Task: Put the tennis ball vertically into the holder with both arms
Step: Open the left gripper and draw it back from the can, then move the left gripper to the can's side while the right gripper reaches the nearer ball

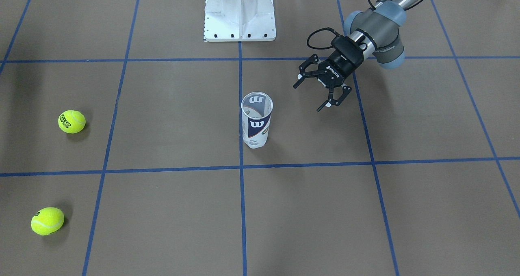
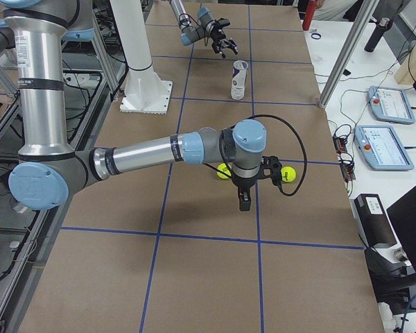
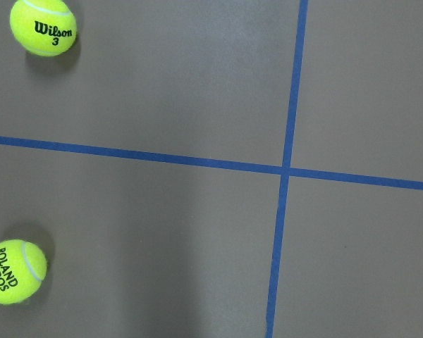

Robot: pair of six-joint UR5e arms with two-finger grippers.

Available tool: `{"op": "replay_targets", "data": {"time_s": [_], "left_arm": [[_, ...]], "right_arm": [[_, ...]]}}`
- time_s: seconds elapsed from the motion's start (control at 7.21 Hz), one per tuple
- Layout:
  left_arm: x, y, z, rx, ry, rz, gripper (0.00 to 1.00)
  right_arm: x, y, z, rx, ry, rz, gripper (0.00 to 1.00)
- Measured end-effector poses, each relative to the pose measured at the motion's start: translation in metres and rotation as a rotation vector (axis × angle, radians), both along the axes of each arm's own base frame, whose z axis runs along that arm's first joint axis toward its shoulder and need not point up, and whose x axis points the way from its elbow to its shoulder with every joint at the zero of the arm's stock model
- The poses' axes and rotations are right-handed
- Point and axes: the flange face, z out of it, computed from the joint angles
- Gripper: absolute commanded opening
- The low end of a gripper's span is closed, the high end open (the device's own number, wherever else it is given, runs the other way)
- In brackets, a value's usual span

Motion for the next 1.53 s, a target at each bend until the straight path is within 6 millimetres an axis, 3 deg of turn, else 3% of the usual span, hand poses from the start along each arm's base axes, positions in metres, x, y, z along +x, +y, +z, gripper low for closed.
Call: {"op": "replay_targets", "data": {"time_s": [0.28,0.42,0.97,1.53], "left_arm": [[0.028,-0.010,-0.026,-0.036,-0.068,0.032,0.99],[0.034,-0.012,-0.031,-0.045,-0.081,0.035,0.99],[0.039,-0.014,-0.032,-0.052,-0.090,0.033,0.99],[0.036,-0.018,-0.033,-0.049,-0.086,0.024,0.99]], "right_arm": [[-0.029,-0.005,-0.007,-0.054,-0.046,0.010,1.00],[-0.054,-0.008,-0.015,-0.066,-0.047,0.014,1.00],[-0.187,0.000,-0.051,-0.067,-0.030,0.064,1.00],[-0.266,0.018,-0.053,-0.027,0.032,-0.028,1.00]]}}
